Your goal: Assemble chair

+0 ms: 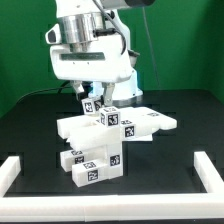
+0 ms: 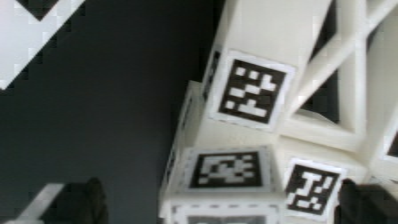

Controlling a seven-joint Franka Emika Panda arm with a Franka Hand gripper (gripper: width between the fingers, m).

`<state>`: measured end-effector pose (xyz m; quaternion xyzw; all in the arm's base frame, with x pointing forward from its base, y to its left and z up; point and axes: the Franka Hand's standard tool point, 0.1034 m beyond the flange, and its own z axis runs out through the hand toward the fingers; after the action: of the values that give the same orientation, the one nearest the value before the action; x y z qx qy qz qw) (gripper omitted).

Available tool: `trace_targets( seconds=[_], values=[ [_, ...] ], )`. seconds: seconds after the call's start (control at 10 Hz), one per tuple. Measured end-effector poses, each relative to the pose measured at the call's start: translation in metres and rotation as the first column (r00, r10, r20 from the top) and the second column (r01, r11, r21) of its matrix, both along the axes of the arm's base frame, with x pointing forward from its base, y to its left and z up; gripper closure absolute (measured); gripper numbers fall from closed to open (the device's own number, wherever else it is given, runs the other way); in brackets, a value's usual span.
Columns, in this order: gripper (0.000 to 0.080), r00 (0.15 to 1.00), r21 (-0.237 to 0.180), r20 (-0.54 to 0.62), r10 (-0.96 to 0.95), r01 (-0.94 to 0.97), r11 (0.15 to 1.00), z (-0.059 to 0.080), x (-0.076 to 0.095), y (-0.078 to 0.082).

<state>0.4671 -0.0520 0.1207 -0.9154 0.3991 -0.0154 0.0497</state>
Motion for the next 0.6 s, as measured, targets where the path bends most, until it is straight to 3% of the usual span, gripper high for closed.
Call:
trace_targets(
  seconds=[0.2, 0.3, 0.4, 0.6],
  values=[
    [0.0151, 1.000, -0.016, -0.005, 0.001, -0.001, 1.000, -0.0050, 0.0005, 0.0056],
    [0.0272, 1.000, -0.019, -0.008, -0.002, 0.002, 1.000, -0.0057, 0.0013, 0.0098],
    [0.0272, 1.000, -0.020, -0.008, 0.001, -0.002, 1.000, -0.0057, 0.0013, 0.0095],
    [0.0514, 1.000, -0.020, -0.008, 0.002, -0.002, 1.000, -0.0059, 0.0011, 0.0096]
  ],
)
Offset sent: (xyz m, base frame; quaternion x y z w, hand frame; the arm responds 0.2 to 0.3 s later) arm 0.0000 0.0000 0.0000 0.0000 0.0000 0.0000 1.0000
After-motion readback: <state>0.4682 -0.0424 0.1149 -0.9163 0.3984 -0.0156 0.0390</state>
